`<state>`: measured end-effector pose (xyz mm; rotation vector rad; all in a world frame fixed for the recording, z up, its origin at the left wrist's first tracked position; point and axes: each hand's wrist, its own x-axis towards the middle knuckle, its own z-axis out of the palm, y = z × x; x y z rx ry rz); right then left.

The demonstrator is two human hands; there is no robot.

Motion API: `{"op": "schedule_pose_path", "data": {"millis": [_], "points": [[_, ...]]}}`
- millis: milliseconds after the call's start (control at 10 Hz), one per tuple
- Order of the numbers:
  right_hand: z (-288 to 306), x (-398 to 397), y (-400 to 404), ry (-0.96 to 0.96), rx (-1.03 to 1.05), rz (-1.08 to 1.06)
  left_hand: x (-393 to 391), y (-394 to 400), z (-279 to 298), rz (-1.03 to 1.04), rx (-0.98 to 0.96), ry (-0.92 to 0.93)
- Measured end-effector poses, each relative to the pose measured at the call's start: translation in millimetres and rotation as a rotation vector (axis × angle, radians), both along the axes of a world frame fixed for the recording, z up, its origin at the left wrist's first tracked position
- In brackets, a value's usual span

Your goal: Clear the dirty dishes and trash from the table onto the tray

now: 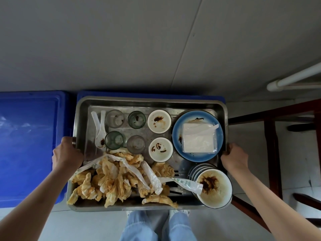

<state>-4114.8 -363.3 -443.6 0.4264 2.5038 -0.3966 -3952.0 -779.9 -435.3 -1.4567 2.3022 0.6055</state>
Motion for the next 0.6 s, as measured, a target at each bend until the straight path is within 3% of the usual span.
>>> {"op": "schedule_pose_path", "data": {"millis": [400, 600], "points": [[8.3, -13.8, -0.4, -0.205, -0.076, 0.027, -4.2, -4.2, 6.1, -0.049, 0.032, -0.073], [24.8, -13.3, -8.0, -0.118, -0.061, -0.001, -13.9, 17.9, 25.5, -0.089, -0.001, -0.034]]}}
